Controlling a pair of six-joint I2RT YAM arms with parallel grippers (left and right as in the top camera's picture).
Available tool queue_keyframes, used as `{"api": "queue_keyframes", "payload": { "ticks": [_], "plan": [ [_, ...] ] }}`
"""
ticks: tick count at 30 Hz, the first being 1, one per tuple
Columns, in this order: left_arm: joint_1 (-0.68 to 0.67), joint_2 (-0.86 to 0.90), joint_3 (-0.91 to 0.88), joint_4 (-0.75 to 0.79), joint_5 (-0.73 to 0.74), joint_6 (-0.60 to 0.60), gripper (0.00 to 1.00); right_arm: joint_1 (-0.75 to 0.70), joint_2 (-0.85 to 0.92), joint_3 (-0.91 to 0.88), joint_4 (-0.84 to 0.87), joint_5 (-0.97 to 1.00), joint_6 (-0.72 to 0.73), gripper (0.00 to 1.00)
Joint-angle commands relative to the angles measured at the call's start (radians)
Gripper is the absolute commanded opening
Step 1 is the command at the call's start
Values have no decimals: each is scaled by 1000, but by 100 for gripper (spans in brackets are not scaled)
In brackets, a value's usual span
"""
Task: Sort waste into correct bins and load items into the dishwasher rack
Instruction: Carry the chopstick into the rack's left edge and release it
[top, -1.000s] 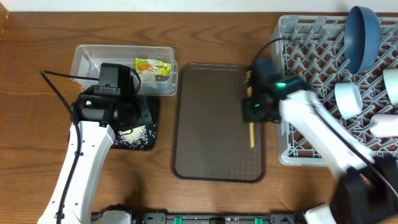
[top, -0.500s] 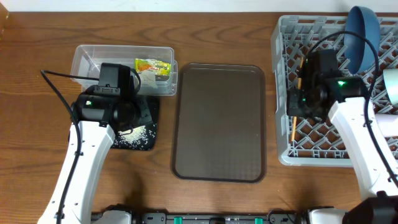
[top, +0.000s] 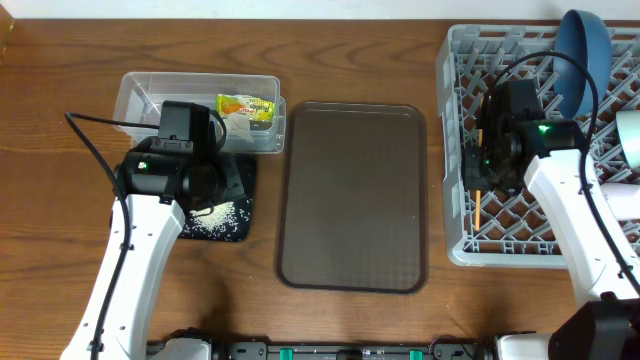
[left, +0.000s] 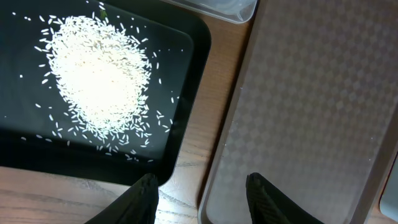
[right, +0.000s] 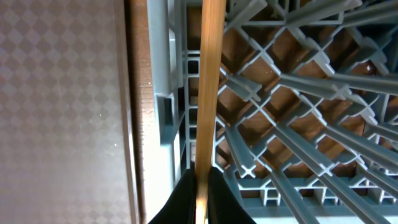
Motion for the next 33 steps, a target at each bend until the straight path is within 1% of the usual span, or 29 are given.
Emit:
{"api": "queue_keyframes", "payload": {
  "ticks": [1, 8, 18, 23, 25, 33],
  "plan": [
    [5, 6, 13, 0, -13, -5, 49, -3, 15, -28, 19, 14, -15, 6],
    [5, 6, 13, 0, -13, -5, 49, -3, 39, -72, 79, 15, -15, 6],
    [5, 6, 13, 0, -13, -5, 49, -3, 79, -90, 77, 14, -14, 9],
    [5, 6, 13, 0, -13, -5, 49, -3, 79, -102, 80, 14, -14, 10],
    [5, 6, 13, 0, -13, -5, 49, -3, 79, -102, 80, 14, -14, 13],
    [5, 6, 13, 1, -13, -5, 49, -3, 76, -96, 80, 8, -14, 15]
  ]
}}
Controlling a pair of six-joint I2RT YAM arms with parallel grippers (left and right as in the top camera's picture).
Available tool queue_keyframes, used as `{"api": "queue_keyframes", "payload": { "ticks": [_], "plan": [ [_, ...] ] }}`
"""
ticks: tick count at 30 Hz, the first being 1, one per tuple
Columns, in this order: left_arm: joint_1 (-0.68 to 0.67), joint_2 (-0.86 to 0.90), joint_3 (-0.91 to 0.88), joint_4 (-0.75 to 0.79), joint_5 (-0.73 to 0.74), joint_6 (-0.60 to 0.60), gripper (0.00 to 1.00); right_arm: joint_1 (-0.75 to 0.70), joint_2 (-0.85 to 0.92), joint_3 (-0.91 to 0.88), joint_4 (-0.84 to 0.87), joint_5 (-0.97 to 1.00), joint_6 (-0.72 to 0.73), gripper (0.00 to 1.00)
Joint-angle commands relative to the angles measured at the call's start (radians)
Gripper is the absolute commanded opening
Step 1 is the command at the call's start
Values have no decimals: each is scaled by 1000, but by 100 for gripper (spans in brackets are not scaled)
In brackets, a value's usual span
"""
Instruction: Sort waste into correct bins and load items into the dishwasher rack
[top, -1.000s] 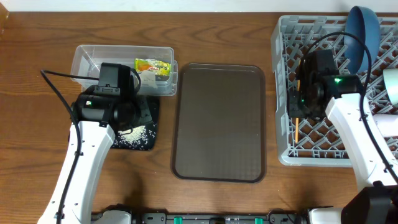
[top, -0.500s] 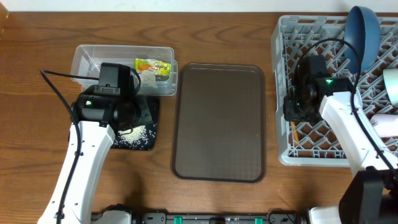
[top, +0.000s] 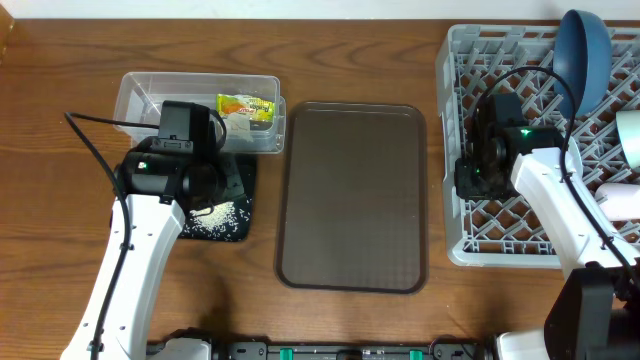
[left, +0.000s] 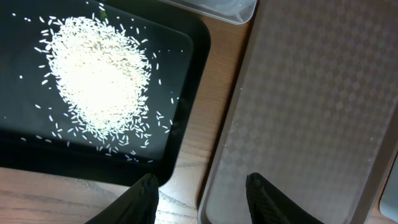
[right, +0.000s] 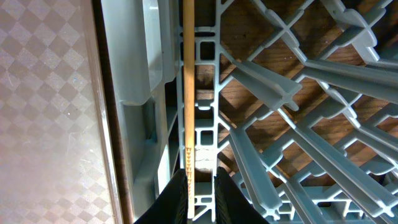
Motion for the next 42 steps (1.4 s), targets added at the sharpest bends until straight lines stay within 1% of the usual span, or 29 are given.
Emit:
{"api": "queue_keyframes", "payload": {
  "ticks": [1, 9, 11, 13, 14, 15, 17, 20, 24, 25, 26, 28, 30, 32, 35, 38, 42],
  "plan": [
    [5, 6, 13, -1, -13, -5, 49, -3, 0, 5, -2, -1, -11, 15],
    [5, 6, 13, 0, -13, -5, 49, -7, -87, 95, -13, -8, -3, 17],
    [5, 6, 13, 4, -13, 6, 49, -17, -117, 119, -8, -8, -3, 25],
    [5, 5, 13, 12, -13, 37, 49, -31, -142, 128, 6, -9, -3, 39],
    [5, 5, 13, 19, -13, 57, 49, -38, -152, 128, 15, -14, -3, 49],
    [5, 5, 13, 26, -13, 87, 49, -47, -159, 128, 26, -27, -5, 52],
    [5, 5, 18, 35, -22, 127, 49, -64, -164, 128, 38, -48, -5, 56],
    [5, 6, 32, 28, -76, 128, 49, -97, -164, 128, 59, -125, -11, 66],
    [5, 24, 60, -29, -94, 153, 50, -144, -164, 128, 72, -310, -84, 70],
    [5, 29, 64, -50, -105, 153, 59, -154, -164, 128, 65, -329, -84, 72],
    [5, 32, 67, -73, -115, 153, 61, -165, -164, 128, 50, -338, -83, 73],
    [5, 34, 68, -116, -117, 151, 65, -185, -164, 128, 0, -337, -83, 74],
    [5, 32, 68, -161, -117, 140, 66, -201, -166, 128, -56, -328, -83, 74],
    [5, 30, 68, -200, -117, 137, 66, -214, -170, 128, -106, -303, -83, 73],
    [5, 20, 67, -233, -117, 124, 70, -220, -187, 125, -150, -270, -83, 70],
    [5, -16, 48, -241, -117, 123, 70, -220, -240, 101, -160, -267, -83, 71],
    [5, -122, -6, -194, -117, 123, 70, -220, -351, 29, -134, -232, -79, 73]
  ]
}}
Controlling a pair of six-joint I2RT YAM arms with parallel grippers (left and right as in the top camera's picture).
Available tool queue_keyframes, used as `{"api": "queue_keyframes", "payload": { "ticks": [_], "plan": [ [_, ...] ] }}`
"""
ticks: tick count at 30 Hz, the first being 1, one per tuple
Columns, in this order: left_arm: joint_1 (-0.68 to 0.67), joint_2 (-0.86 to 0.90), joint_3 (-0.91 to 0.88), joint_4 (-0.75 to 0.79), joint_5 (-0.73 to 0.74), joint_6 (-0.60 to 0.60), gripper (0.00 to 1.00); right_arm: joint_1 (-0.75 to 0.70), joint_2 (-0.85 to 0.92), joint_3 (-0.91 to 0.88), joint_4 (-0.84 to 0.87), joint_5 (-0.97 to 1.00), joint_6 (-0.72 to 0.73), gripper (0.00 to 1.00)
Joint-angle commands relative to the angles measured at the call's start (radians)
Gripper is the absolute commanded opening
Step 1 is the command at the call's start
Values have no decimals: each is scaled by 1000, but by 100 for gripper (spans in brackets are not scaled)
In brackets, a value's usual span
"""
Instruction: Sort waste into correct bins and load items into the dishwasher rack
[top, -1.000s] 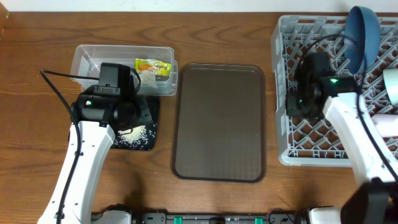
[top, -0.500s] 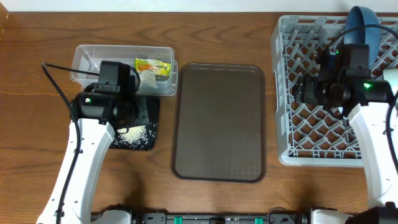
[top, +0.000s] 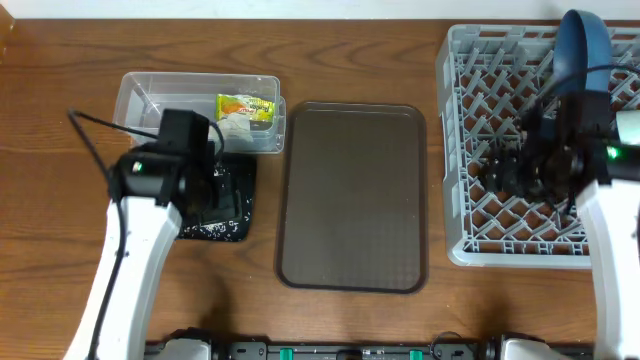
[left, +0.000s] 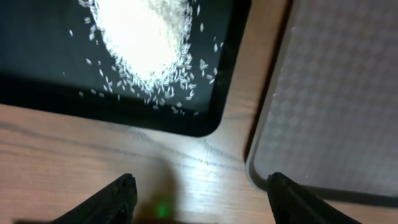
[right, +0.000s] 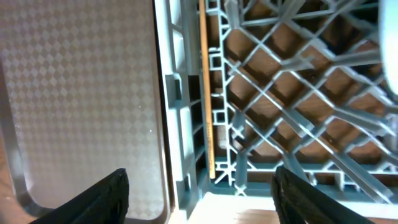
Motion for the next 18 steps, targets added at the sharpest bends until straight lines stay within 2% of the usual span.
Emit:
{"api": "queue_keyframes", "payload": {
  "ticks": [1, 5, 8, 9, 10, 13, 18],
  "plan": [
    [5, -121, -47, 35, -19, -8, 70, -8, -122, -70, 27, 28, -13, 75],
    [5, -304, -146, 161, -20, -5, 74, -8, -311, -213, 131, 31, -16, 83],
    [5, -456, -232, 241, -43, -5, 75, -7, -499, -339, 223, 49, -16, 85],
    [5, -505, -264, 266, -53, -6, 78, -7, -565, -379, 244, 78, -11, 88],
    [5, -543, -290, 290, -62, -6, 83, -7, -620, -410, 257, 111, -3, 99],
    [5, -634, -350, 345, -63, -6, 85, -7, -789, -494, 262, 166, 3, 99],
    [5, -665, -358, 345, -63, -6, 88, -7, -922, -540, 237, 159, 3, 99]
  ]
}}
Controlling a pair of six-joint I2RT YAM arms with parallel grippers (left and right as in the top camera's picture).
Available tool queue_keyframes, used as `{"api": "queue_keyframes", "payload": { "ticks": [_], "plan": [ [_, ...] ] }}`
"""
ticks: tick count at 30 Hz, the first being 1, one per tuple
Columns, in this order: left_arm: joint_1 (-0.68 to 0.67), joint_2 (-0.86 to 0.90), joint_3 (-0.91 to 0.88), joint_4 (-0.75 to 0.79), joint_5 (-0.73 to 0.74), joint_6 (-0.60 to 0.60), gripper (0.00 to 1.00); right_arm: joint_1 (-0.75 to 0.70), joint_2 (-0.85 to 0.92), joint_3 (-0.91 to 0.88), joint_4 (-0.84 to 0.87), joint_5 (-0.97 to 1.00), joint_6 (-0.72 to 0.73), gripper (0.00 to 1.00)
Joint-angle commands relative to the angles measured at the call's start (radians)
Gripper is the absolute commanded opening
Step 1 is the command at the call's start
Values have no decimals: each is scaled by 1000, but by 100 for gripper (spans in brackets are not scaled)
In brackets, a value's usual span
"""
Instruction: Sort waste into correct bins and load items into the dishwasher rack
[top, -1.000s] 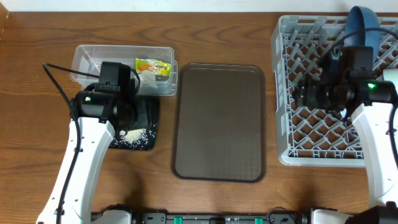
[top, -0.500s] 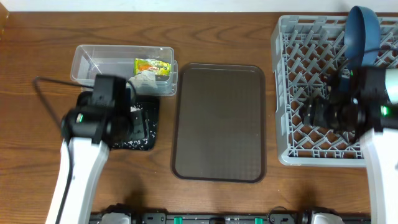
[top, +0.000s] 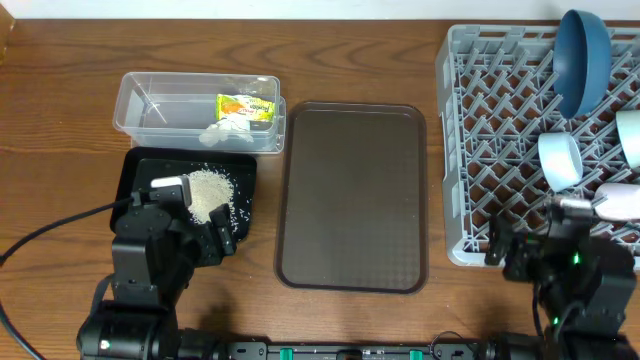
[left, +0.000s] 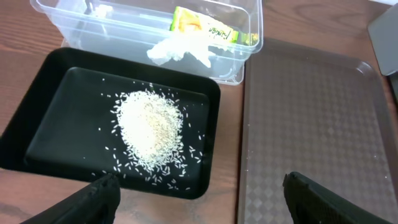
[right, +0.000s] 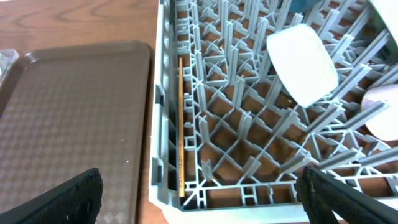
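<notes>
A wooden chopstick (right: 181, 124) lies in the left-hand channel of the grey dishwasher rack (right: 163, 118), with a white cup (right: 303, 62) leaning on the tines. The rack (top: 455, 150) also holds a blue bowl (top: 583, 45). A clear bin (left: 149, 25) contains a yellow-green wrapper (left: 208, 26) and crumpled white paper. A black tray (left: 37, 112) carries a pile of rice (left: 151, 127). My left gripper (left: 202, 199) is wide open, back near the table's front, above the black tray's corner. My right gripper (right: 205, 199) is wide open too, above the rack's near edge.
A brown serving tray (top: 350, 195) lies between the black tray and the rack, with nothing on it. Both arms sit low at the front edge, the left arm (top: 150, 270) and the right arm (top: 570, 265). Two more white cups (top: 630, 140) stand at the rack's right side.
Both arms have drawn back to the table's front edge and sit higher, so each wrist view takes in far more. Both grippers stay wide open. The chopstick still lies in the rack.
My right gripper was shut on the chopstick low over the rack's left side. Then the chopstick lay along the rack's channel between slightly parted fingers. Then the gripper stood open above it while the left one hung open by the black tray. Now both arms are withdrawn.
</notes>
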Motion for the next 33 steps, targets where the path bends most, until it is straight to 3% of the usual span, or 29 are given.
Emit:
{"api": "queue_keyframes", "payload": {
  "ticks": [1, 15, 21, 22, 33],
  "plan": [
    [5, -3, -7, 0, -17, -6, 88, -7, -52, -21, -25, 28, 9, 99],
    [5, 5, -7, 0, -17, -6, 92, -7, -63, -21, -184, 28, 9, 99],
    [5, 5, -7, 0, -17, -6, 93, -7, -63, -21, -190, 28, 9, 99],
    [5, 5, -7, 0, -17, -6, 98, -7, -63, -21, -190, 28, 9, 99],
    [5, 5, -7, 0, -17, -6, 98, -6, -65, -21, -192, 28, 9, 99]
  ]
}}
